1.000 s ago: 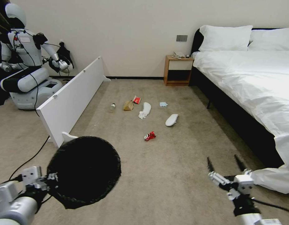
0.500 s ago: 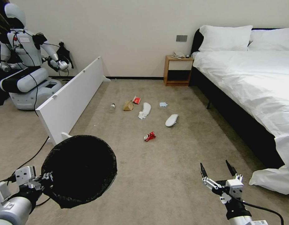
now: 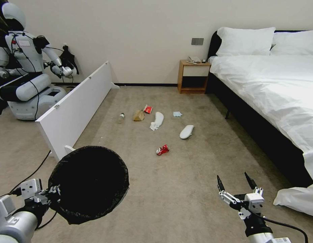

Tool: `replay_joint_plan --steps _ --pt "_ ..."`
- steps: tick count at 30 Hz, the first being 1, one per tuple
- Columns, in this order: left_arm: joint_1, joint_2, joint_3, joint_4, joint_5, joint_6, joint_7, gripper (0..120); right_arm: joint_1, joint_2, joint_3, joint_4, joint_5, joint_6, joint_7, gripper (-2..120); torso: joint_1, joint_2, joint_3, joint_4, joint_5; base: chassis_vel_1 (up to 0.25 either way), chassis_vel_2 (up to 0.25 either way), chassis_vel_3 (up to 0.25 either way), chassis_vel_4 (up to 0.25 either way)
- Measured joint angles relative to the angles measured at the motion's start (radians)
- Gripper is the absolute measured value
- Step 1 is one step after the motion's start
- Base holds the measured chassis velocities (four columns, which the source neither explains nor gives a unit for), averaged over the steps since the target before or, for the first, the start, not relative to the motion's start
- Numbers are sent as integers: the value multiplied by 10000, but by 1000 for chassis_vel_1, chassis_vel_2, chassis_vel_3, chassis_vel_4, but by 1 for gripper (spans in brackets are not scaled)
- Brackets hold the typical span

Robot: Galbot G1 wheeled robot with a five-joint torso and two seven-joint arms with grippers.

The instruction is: Pick up the trash bin, then pick up the garbage from the floor and place it into the trash bin.

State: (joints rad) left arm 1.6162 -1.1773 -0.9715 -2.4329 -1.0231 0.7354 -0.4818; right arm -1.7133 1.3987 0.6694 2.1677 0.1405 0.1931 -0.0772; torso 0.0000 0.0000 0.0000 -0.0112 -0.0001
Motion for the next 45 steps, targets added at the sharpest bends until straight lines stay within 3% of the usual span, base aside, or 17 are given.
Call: replay_joint_plan --steps 45 --pt "-66 -33 59 -52 -86 -2 -42 3 114 -158 154 69 387 -54 -293 100 1 0 0 0 0 -103 106 103 -101"
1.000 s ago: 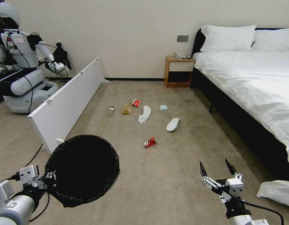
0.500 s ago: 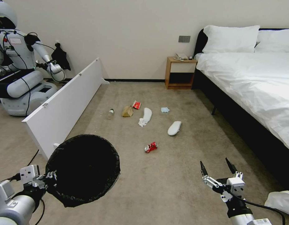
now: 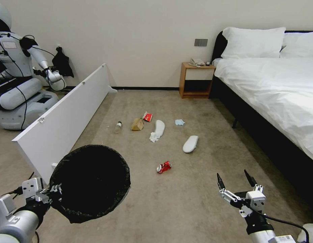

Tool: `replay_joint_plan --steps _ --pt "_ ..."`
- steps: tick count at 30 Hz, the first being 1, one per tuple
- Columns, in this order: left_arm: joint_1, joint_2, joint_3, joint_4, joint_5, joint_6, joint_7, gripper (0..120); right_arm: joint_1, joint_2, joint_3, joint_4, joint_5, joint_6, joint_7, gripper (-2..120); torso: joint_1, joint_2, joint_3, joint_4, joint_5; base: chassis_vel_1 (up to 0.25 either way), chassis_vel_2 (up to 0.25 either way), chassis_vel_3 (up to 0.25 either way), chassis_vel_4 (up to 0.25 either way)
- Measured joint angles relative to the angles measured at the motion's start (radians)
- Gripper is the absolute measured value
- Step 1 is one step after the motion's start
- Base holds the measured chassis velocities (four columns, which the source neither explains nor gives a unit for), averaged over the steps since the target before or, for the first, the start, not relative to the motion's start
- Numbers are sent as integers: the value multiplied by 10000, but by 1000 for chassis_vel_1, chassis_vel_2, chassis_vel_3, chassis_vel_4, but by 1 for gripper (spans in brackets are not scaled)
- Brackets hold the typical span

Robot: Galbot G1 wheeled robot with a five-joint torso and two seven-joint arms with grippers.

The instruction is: Pick up the trash bin, then pick up the garbage from the floor and place it into the trash bin.

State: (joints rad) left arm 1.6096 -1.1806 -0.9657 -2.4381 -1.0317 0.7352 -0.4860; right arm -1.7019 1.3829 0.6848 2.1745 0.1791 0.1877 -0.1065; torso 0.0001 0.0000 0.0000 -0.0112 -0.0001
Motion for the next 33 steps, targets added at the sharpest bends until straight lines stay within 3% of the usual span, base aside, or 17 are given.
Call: replay_joint_plan --steps 15,22,33 --pt "148 -342 -119 -24 117 3 -39 3 3 -282 21 -16 267 -7 -44 100 0 0 0 1 1 -141 139 144 -142" --pt "7 -15 -511 65 -205 2 2 3 -55 -485 -94 145 527 -62 -9 100 -1 0 -1 -2 0 -130 118 145 -131" --pt "-94 -75 -77 185 -198 3 77 3 -250 -335 177 324 291 -86 -35 100 0 0 0 -3 -2 -148 134 142 -144"
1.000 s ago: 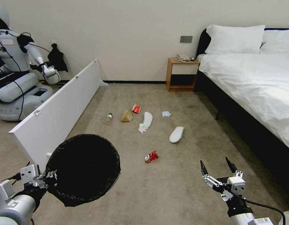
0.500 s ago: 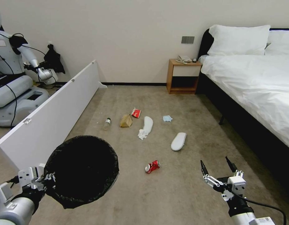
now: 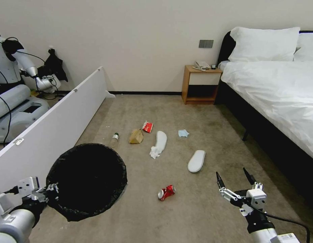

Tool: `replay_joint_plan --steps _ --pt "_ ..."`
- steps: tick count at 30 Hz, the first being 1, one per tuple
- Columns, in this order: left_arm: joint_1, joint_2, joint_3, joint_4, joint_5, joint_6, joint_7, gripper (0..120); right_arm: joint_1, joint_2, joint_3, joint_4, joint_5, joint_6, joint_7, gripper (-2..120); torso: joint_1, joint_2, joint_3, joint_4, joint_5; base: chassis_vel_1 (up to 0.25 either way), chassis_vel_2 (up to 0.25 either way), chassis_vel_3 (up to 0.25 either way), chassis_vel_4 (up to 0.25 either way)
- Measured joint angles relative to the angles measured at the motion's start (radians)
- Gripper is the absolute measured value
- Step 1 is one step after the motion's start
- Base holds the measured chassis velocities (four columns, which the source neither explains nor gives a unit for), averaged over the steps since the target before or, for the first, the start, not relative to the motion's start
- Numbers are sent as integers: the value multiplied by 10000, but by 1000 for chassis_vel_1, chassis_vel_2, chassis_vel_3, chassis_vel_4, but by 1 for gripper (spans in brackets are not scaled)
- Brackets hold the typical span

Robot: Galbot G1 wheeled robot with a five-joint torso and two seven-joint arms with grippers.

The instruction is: Pick up the trash bin, then pick up the garbage from the floor and place it into the trash bin.

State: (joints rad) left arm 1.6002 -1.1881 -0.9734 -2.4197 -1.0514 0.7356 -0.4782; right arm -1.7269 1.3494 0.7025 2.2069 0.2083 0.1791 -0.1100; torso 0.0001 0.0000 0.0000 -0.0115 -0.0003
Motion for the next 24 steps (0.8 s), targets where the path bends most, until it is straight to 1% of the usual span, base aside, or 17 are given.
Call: replay_joint_plan --steps 3,5,11,17,20,24 --pt "62 -43 11 -50 12 0 15 3 -21 1 81 43 -3 23 -11 100 0 0 0 0 2 -138 128 139 -135" --pt "117 -58 -19 -149 -10 0 17 3 -24 45 112 80 -10 43 -43 100 -1 0 0 5 3 -122 138 140 -132" --pt "182 6 -113 -201 -69 -1 17 3 38 153 58 -50 -107 166 -121 100 0 0 0 3 3 -140 129 133 -137" --pt "176 29 -116 -232 -71 -1 6 3 89 69 47 -164 -100 190 -107 100 1 0 0 1 3 -124 112 114 -120" --pt "194 11 -218 -268 -125 -2 -6 3 203 -41 25 -339 -74 218 -9 100 1 0 0 3 3 -40 74 84 -59" --pt "316 -40 -340 -369 -160 -2 -10 3 260 -81 -97 -533 11 212 108 100 0 0 0 3 3 0 0 0 0"
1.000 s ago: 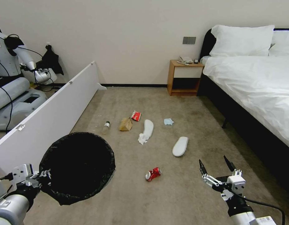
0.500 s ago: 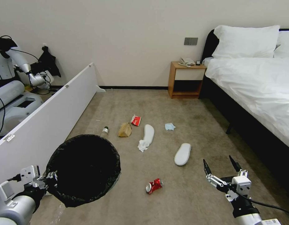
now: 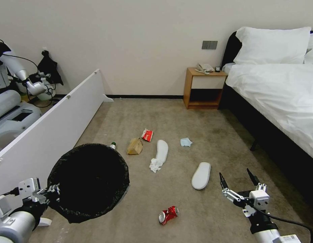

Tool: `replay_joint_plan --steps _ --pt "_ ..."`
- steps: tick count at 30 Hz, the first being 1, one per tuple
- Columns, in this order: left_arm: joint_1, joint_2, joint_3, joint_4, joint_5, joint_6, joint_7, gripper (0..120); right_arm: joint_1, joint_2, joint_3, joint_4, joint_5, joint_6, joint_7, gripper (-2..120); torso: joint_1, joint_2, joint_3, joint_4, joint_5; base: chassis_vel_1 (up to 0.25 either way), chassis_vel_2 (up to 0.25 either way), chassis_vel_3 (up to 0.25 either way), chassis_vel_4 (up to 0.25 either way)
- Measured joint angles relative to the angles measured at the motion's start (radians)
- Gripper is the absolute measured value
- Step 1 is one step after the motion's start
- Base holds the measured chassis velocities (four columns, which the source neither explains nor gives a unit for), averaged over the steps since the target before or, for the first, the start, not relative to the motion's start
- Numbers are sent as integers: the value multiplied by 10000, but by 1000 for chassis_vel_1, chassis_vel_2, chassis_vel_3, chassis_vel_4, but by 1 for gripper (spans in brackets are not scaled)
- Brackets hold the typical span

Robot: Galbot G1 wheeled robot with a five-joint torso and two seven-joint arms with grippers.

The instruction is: Pick up the trash bin, then pick up the garbage from the floor and place it into the trash bin.

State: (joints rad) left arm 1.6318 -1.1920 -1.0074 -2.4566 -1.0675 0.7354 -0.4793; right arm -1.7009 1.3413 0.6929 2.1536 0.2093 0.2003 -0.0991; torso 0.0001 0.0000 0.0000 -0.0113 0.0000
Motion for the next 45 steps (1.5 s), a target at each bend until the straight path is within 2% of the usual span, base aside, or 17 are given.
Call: replay_joint_plan --steps 5,7,8,10,11,14,19,26,32,45 --pt "133 -72 -163 -108 -17 0 -6 3 11 -238 -185 -227 -81 -276 139 100 0 0 0 0 0 0 0 0 0" --pt "270 -107 -309 -197 -52 0 -7 3 93 -508 -353 -247 -388 -1020 525 100 0 0 0 0 -1 0 0 0 0" --pt "270 -107 -309 -197 -52 0 -7 3 93 -508 -353 -247 -388 -1020 525 100 0 0 0 0 -1 0 0 0 0" --pt "410 -125 -413 -287 -76 0 -7 3 164 -760 -487 -222 -464 -2129 688 100 0 0 0 2 1 0 0 0 0" --pt "410 -125 -413 -287 -76 0 -7 3 164 -760 -487 -222 -464 -2129 688 100 0 0 0 2 1 0 0 0 0" --pt "639 -161 -662 -430 -161 0 -3 3 341 -1025 -748 -406 -179 -3169 132 100 0 0 0 -1 0 0 0 0 0" --pt "826 -164 -930 -444 -234 0 -12 3 430 -1267 -1372 -726 287 -3903 -1 100 0 0 0 3 -1 0 0 0 0" --pt "919 -209 -1023 -448 -248 0 -71 3 691 -1341 -2216 -1518 386 -4909 603 100 0 0 0 0 -1 0 0 0 0" --pt "858 -243 -998 -448 -238 0 -143 3 1011 -1024 -2650 -2051 408 -5518 915 100 0 0 0 0 -1 0 0 0 0" --pt "711 -242 -784 -448 -118 -1 -220 3 2139 -459 -3640 -3486 -162 -5497 909 100 0 0 0 1 -1 0 0 0 0"
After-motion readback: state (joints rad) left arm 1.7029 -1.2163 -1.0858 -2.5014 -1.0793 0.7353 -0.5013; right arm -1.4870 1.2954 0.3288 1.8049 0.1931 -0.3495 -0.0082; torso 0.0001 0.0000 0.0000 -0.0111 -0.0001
